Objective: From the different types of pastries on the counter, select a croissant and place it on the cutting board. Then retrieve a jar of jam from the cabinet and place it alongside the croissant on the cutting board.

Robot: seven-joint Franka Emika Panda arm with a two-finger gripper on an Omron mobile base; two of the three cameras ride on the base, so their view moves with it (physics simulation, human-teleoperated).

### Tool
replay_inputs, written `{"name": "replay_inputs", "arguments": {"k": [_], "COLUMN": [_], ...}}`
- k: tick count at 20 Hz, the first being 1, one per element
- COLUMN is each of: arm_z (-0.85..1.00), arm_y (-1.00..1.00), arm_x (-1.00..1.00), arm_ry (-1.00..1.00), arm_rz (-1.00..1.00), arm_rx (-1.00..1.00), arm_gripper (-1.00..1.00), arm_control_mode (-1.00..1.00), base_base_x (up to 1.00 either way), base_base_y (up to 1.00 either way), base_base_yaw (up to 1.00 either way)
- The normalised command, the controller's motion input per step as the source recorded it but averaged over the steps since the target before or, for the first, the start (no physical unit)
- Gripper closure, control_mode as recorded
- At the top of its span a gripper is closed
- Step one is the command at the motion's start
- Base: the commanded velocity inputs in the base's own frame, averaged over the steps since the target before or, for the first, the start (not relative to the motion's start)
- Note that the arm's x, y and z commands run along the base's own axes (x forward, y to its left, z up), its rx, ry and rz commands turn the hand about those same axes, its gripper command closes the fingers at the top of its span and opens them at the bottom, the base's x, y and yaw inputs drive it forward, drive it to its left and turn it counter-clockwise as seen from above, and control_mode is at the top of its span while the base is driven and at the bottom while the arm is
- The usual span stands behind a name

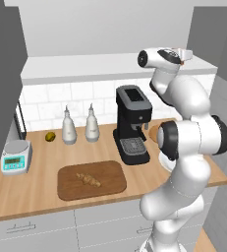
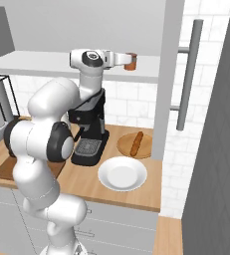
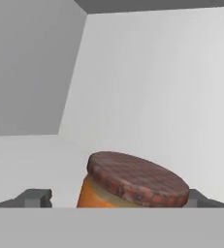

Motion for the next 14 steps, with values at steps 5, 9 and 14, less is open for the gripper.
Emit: {"name": "replay_inputs", "arguments": {"k": [5, 9, 14], "arm_z": [-0.05, 0.00, 0.06], "arm_y": [0.00, -0.04, -0.08], "arm_x": [0.04, 0.00, 0.00], "arm_ry": [0.02, 0.00, 0.00], "arm_rz": [-0.04, -0.01, -0.02], "arm_rx": [0.00, 0.00, 0.00], "arm_gripper": [1.00, 1.00, 1.00], "arm_control_mode": [-1.00, -1.00, -1.00], "base_base_x": [0.00, 0.00, 0.00], "base_base_y": [0.00, 0.00, 0.00], "base_base_yaw": [0.00, 0.00, 0.00]}}
